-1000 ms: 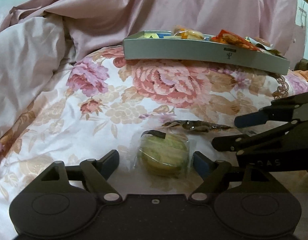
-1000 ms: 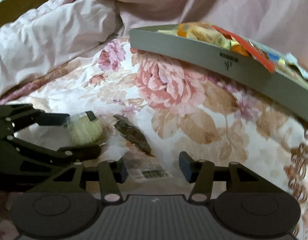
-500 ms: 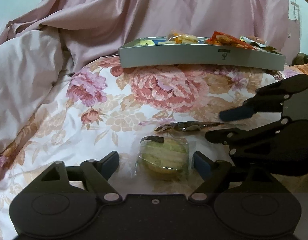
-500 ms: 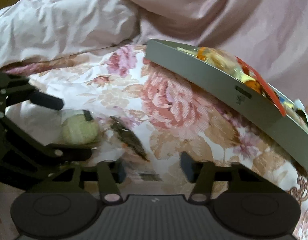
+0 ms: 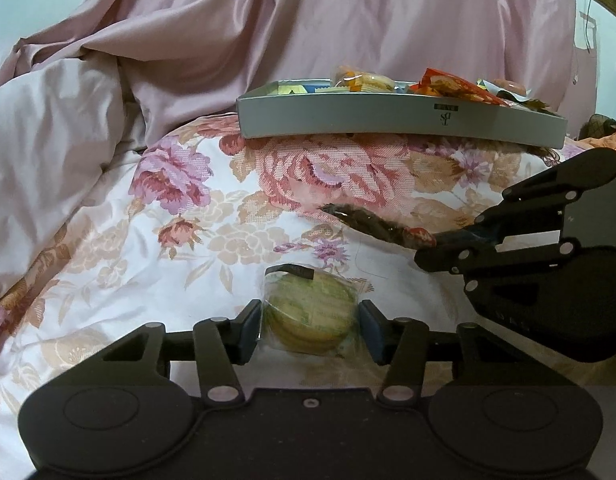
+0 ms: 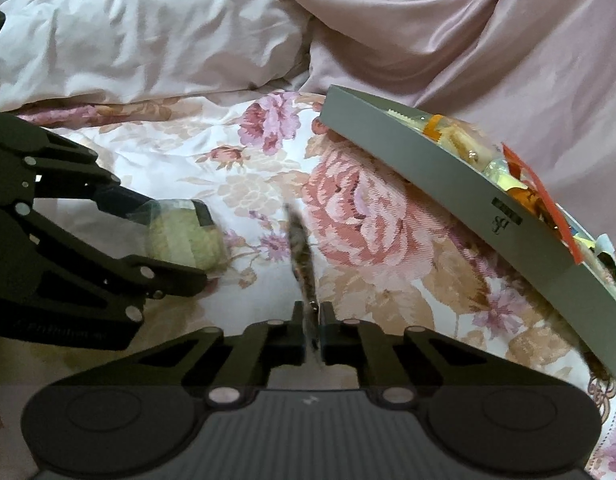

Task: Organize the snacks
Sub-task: 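Grasp the green-wrapped round cake with left tool while right tool grasps dark fish strip, then lift the round cake and fish strip and carry them over the grey tray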

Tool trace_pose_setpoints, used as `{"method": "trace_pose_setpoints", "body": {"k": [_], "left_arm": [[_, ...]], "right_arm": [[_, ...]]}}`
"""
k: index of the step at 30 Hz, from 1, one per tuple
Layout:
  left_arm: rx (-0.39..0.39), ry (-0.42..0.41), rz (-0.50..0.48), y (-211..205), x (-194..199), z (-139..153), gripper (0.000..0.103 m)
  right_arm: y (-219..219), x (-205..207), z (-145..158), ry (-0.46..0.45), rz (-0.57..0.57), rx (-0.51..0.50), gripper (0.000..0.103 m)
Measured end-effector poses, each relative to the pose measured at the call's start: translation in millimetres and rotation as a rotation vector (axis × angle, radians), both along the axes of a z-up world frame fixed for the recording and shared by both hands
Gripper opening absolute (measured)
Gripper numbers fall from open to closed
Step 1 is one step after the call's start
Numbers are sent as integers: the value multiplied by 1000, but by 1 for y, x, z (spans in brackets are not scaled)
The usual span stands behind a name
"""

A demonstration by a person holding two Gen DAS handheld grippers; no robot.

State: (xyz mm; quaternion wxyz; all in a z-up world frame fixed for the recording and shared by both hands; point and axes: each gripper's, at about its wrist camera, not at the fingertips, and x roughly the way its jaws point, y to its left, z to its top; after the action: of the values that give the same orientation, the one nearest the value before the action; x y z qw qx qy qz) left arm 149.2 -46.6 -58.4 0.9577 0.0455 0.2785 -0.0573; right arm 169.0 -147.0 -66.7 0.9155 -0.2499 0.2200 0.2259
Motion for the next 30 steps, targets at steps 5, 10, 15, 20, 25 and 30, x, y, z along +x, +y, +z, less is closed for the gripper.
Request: {"method": "trace_pose_setpoints", "body": {"k": [5,10,15,20,25,30], "left_arm": [[-11,-7,15,2,0,1,51],[-27,-20,40,4,-2,2,51],[-49,-40,60,6,-3,5,51],[-62,-66,82,6,-4,10,51],[-98,-107,111,6,-1,25,51],[-139,-160,126,0,4,50,51]], "right_arm": [[0,-2,-1,-27,-11,-4,6],[1,-7,2,-100,-13,-17,6],[3,-12,5,-150,-20,-25,6],[1,-15,11,-183,-29,-9,6],[-3,-20,23,-217,-33,34,6],[-13,-25,42,-241,-50,115,6]]}}
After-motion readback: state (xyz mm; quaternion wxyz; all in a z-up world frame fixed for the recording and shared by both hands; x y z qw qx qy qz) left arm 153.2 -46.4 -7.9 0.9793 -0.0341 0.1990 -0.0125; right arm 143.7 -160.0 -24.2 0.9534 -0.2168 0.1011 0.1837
